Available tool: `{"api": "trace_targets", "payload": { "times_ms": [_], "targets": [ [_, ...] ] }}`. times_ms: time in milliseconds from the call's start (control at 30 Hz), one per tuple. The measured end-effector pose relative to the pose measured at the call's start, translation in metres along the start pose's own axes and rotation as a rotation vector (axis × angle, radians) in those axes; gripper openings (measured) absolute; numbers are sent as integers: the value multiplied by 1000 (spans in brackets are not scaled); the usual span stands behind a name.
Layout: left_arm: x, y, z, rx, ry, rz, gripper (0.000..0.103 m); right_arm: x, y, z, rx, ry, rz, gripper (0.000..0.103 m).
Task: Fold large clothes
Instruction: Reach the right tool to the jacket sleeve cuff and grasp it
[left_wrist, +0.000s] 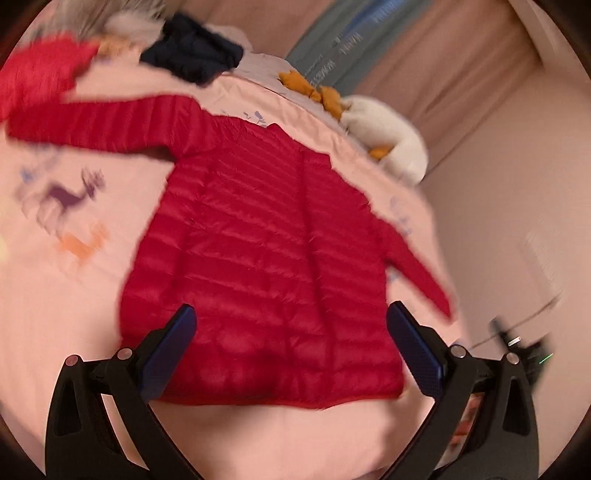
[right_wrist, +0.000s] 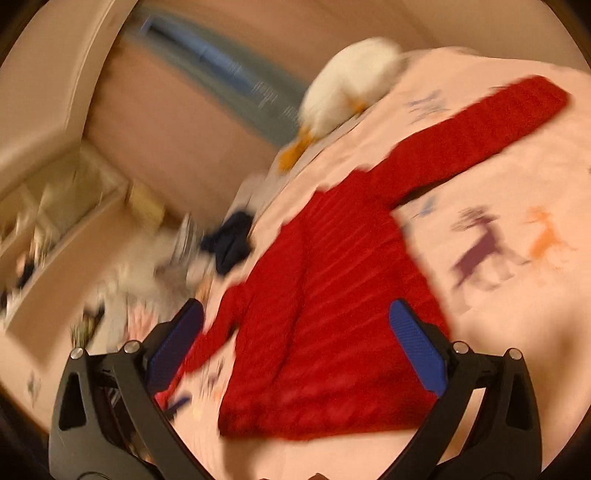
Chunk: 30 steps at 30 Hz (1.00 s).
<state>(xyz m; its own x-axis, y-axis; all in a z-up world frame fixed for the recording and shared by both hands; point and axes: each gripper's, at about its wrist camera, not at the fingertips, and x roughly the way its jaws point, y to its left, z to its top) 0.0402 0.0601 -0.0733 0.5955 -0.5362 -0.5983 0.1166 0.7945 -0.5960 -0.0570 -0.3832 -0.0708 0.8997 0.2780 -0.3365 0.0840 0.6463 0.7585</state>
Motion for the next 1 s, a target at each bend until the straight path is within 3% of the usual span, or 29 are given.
{"api": "trace_targets", "payload": {
  "times_ms": [100,200,300,467,800,900,967,1000],
  "targets": [
    [10,5,3,28,-11,32,102,-2,-38,20,89,-37,-108,101],
    [15,10,5,30,-13,12,102,2,-83,45,207,-52,-183,101],
    [19,17,15,-1,0,-8,102,12,-119,67,299,-46,-169,101],
    [32,18,26,15,28,36,102,28,-169,105,394,-93,-200,101],
    [57,2,42,45,32,102,102,65,-217,161,481,-248,-270,98],
    [66,-1,46,49,30,131,102,75,-230,175,500,-283,-334,79],
    [69,0,46,43,29,140,102,75,-239,176,511,-284,-380,45],
    [71,1,47,39,29,145,102,75,-243,175,524,-284,-391,35]
  ]
}}
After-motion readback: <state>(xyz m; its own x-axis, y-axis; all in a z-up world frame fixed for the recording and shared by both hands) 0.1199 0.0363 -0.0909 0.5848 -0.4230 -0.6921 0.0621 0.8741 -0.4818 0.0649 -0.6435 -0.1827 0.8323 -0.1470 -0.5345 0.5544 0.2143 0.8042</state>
